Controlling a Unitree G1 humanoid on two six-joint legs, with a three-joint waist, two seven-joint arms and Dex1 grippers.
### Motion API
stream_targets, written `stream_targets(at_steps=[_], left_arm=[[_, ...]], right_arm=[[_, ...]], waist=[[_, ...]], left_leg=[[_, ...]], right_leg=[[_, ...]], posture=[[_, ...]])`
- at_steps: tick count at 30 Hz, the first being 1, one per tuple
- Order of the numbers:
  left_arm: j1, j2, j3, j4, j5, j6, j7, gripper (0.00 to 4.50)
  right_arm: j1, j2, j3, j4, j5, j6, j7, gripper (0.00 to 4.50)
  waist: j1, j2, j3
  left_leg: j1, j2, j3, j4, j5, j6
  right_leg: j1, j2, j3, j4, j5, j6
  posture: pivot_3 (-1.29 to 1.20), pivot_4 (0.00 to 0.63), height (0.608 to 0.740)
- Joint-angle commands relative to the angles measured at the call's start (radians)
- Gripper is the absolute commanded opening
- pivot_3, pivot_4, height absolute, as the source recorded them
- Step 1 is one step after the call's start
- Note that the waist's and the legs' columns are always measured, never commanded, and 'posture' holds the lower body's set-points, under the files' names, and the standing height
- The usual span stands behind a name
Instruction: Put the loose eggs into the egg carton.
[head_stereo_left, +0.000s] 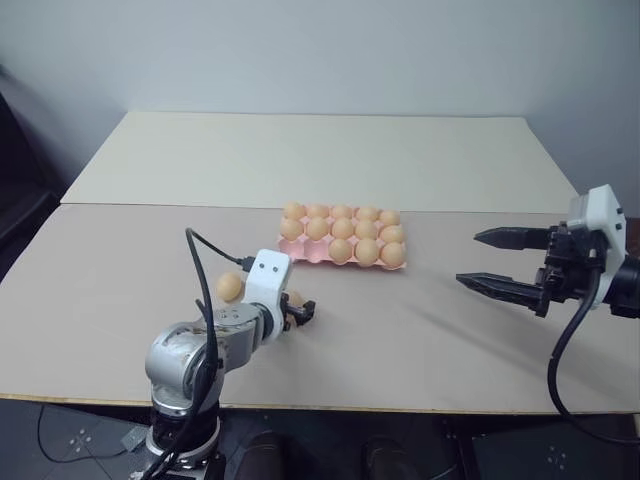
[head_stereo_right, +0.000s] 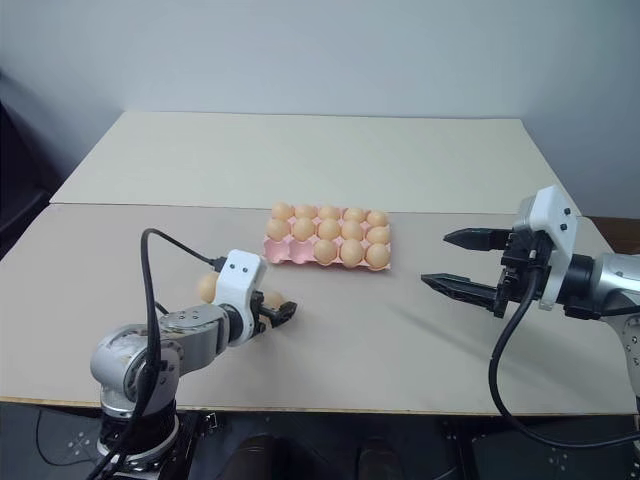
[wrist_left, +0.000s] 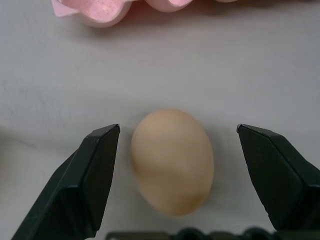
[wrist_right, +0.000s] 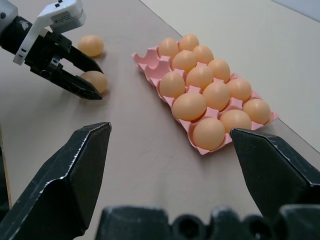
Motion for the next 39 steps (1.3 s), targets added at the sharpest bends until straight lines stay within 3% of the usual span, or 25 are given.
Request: stream_targets(at_steps=[1, 4, 7, 12, 14, 21, 28, 39], left_arm=[[-0.005, -0.008, -0.024, -0.007, 0.022, -0.030, -0.003, 4.10], [-0.003, -0.028, -0.027, -0.001, 0.037, -0.025, 0.000, 4.10], [0.004, -0.041, -0.033, 0.001, 0.052, -0.026, -0.003, 3.51], [0.009, -0.048, -0.038, 0.001, 0.073, -0.030, -0.003, 1.97], [0.009, -0.041, -0.045, 0.001, 0.083, -0.048, -0.006, 1.69], [-0.011, 0.003, -0.050, -0.018, 0.098, -0.125, -0.031, 1.54], [0.053, 0.062, -0.105, -0.040, 0.159, -0.462, -0.049, 1.54], [-0.156, -0.041, -0.184, 0.376, 0.299, -0.807, -0.031, 1.54]], right_arm=[[-0.010, -0.028, -0.017, -0.021, 0.027, 0.004, 0.005, 4.45], [-0.016, -0.037, -0.015, -0.015, 0.030, 0.007, 0.011, 4.45], [-0.019, -0.045, -0.013, -0.011, 0.029, 0.006, 0.016, 4.50], [-0.021, -0.050, -0.011, -0.008, 0.028, 0.006, 0.022, 4.50], [-0.022, -0.050, -0.009, -0.007, 0.026, 0.004, 0.024, 4.50], [-0.028, -0.037, 0.000, -0.020, 0.038, 0.005, 0.020, 4.50], [-0.018, -0.031, 0.007, -0.020, 0.042, -0.008, 0.010, 4.50], [-0.042, -0.027, 0.030, -0.013, 0.045, -0.011, 0.001, 4.50]], waist=[[0.000, 0.000, 0.000], [0.000, 0.000, 0.000], [0.000, 0.000, 0.000], [0.000, 0.000, 0.000], [0.000, 0.000, 0.000], [0.000, 0.000, 0.000], [0.001, 0.000, 0.000], [0.012, 0.000, 0.000]], left_leg=[[0.000, 0.000, 0.000, 0.000, 0.000, 0.000], [0.000, 0.000, 0.000, 0.000, 0.000, 0.000], [0.000, 0.000, 0.000, 0.000, 0.000, 0.000], [0.000, 0.000, 0.000, 0.000, 0.000, 0.000], [0.000, 0.000, 0.000, 0.000, 0.000, 0.000], [0.000, 0.000, 0.000, 0.000, 0.000, 0.000], [0.000, 0.000, 0.000, 0.000, 0.000, 0.000], [0.000, -0.001, 0.000, 0.000, -0.001, 0.002]], right_leg=[[0.000, 0.000, 0.000, 0.000, 0.000, 0.000], [0.000, 0.000, 0.000, 0.000, 0.000, 0.000], [0.000, 0.000, 0.000, 0.000, 0.000, 0.000], [0.000, 0.000, 0.000, 0.000, 0.000, 0.000], [0.000, 0.000, 0.000, 0.000, 0.000, 0.000], [0.000, 0.000, 0.000, 0.000, 0.000, 0.000], [0.000, 0.000, 0.000, 0.000, 0.000, 0.000], [0.000, 0.000, 0.000, 0.000, 0.000, 0.000]], posture=[[0.00, 0.150, 0.740], [0.00, 0.150, 0.740], [0.00, 0.150, 0.740], [0.00, 0.150, 0.740], [0.00, 0.150, 0.740], [0.00, 0.150, 0.740], [0.00, 0.150, 0.740], [0.00, 0.150, 0.740]])
